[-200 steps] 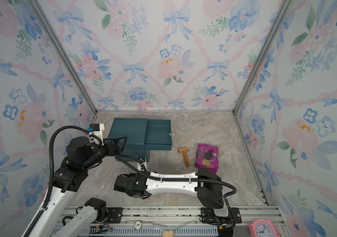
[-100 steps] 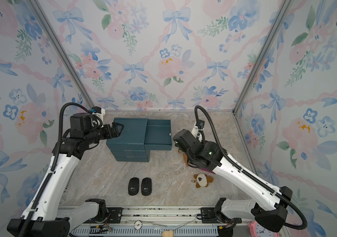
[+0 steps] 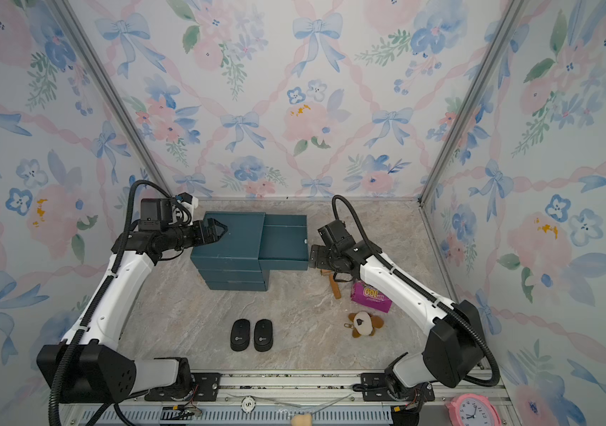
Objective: Take the mice out of the drawer
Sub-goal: Close the drawer of the storage box.
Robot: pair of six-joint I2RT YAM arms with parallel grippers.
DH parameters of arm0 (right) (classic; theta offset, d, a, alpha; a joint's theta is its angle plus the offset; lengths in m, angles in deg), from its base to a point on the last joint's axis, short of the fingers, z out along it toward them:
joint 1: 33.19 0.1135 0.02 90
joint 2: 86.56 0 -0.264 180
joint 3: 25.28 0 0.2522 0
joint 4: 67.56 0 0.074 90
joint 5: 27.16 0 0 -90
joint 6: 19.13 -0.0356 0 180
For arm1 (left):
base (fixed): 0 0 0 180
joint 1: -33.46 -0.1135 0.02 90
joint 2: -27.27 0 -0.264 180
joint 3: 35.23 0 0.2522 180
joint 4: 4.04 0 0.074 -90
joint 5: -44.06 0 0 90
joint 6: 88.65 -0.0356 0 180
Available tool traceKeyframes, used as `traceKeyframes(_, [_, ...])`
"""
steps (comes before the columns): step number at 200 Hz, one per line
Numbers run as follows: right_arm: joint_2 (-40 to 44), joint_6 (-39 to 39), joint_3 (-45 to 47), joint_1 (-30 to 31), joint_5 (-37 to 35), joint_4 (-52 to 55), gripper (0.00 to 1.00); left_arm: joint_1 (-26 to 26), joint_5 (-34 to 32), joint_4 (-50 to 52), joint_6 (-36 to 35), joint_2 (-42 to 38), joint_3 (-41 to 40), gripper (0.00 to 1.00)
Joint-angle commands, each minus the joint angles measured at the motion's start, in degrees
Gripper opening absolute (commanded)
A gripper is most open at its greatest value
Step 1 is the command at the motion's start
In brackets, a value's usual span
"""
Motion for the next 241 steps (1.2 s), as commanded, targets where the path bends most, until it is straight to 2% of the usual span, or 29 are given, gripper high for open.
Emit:
traceKeyframes(1, [-1.7,4.0,-3.8,-0.4,6.9,-2.7,0.96,-0.3,4.2,2.5,-0.5,1.3,-0.1,0.98])
traceKeyframes(53, [-4.7,3.3,-7.1,1.7,10.7,-7.6,0.96,0.6,5.7,2.5,-0.2,0.9,-1.4,0.98])
traceKeyframes(130, [-17.0,2.9,-18.3,8.6,13.7,-11.4,0.96,2.4,4.9,2.5,-0.2,1.2,-1.5,0.98])
traceKeyframes(185, [-21.4,2.2,-24.1,11.2,14.6,-12.7,0.96,2.8,4.2,2.5,-0.2,0.7,-1.9,0.98])
traceKeyframes(213, [-19.7,1.5,-23.2,10.7,11.5,-12.8,0.96,2.7,-3.5,2.5,-0.8,-1.6,-0.2,0.98])
traceKeyframes(233, [-16.2,0.0,-18.9,9.0,10.1,-15.3,0.96,3.3,-10.2,2.5,-2.3,-3.8,4.0,0.98])
traceKeyframes(241, [-14.4,-2.9,-16.3,8.0,10.1,-17.2,0.96,4.4,-12.8,2.5,-3.5,-4.3,5.9,0.98])
